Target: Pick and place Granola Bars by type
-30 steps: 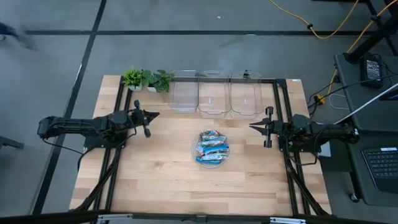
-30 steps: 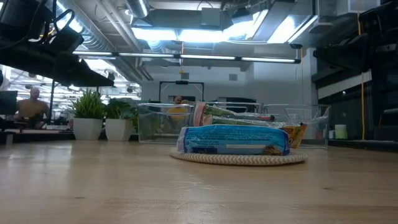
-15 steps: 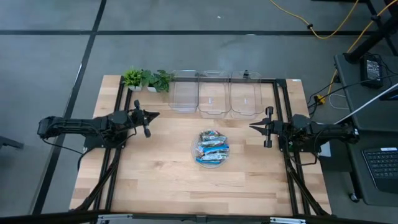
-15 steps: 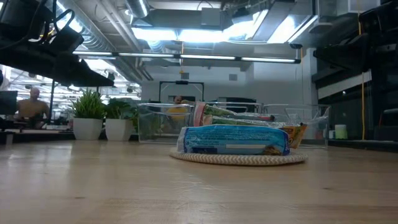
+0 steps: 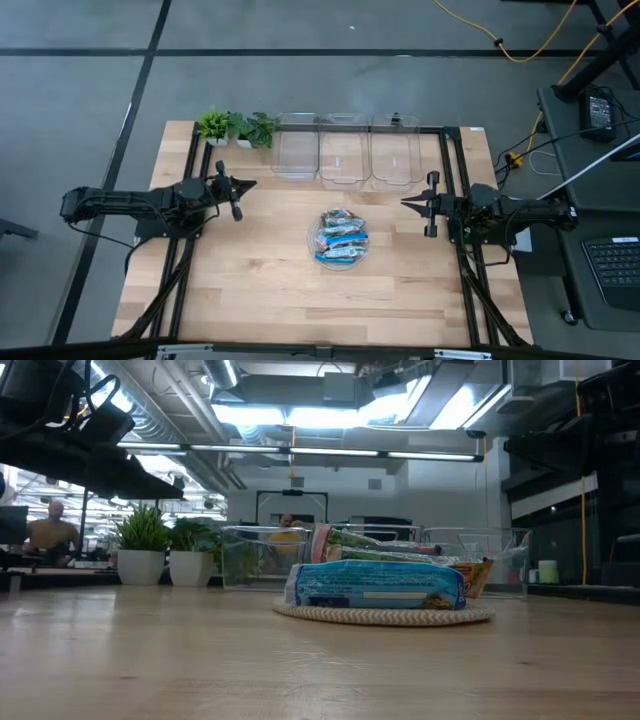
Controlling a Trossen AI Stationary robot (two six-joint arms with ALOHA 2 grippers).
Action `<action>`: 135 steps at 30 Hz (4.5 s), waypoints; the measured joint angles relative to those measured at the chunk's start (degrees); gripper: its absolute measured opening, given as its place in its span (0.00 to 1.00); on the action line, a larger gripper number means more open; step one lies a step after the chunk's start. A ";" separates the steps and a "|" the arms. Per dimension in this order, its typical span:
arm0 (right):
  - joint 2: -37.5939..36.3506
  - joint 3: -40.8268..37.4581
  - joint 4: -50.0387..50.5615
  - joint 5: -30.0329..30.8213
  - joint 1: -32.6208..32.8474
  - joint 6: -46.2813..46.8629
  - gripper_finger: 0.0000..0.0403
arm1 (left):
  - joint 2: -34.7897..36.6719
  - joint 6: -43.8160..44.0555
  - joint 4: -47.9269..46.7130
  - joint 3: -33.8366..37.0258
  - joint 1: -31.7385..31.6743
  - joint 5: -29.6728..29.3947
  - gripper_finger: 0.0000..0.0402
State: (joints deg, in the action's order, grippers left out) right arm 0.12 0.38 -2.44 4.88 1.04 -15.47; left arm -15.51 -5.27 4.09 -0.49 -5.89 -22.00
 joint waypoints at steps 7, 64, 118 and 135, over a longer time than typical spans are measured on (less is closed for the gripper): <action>0.01 0.01 0.01 -0.01 0.00 0.00 0.09 | -0.02 0.00 0.00 0.00 0.00 0.00 0.01; 0.00 0.01 0.01 0.00 0.00 -0.02 0.09 | -0.01 0.00 -0.01 0.00 0.00 0.00 0.01; 0.00 0.00 0.02 0.00 0.00 -0.02 0.09 | -0.01 0.00 0.00 0.00 0.00 0.00 0.01; 0.00 0.02 0.00 0.04 0.00 -8.94 0.09 | -0.01 0.00 -0.02 0.00 -0.01 0.00 0.01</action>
State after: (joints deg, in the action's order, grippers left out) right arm 0.12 0.40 -2.44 4.93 1.04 -24.40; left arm -15.52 -5.28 4.08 -0.49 -5.91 -22.00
